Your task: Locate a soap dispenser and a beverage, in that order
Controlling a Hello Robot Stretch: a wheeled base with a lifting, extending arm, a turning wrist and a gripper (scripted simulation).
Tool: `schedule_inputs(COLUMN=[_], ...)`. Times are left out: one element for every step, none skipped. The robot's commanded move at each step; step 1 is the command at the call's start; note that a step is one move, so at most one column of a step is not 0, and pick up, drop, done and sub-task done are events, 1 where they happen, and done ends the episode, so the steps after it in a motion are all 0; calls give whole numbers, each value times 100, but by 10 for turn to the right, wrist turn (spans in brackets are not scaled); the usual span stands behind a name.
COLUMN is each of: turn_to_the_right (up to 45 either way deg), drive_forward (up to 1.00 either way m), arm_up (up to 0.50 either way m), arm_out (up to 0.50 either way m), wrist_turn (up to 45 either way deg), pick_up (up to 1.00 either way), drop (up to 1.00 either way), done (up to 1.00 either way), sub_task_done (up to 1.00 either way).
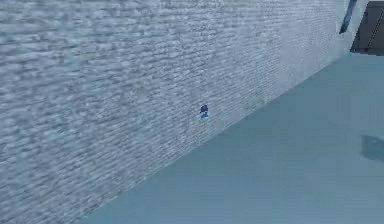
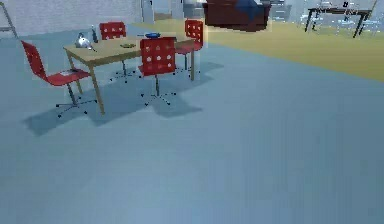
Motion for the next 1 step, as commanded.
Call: schedule_inputs(turn_to_the_right=[450], drive_forward=[0], arm_up=[0], arm_out=[0], wrist_turn=[0], pick_up=[0], drop=[0], done=[0], sub_task_done=[0])
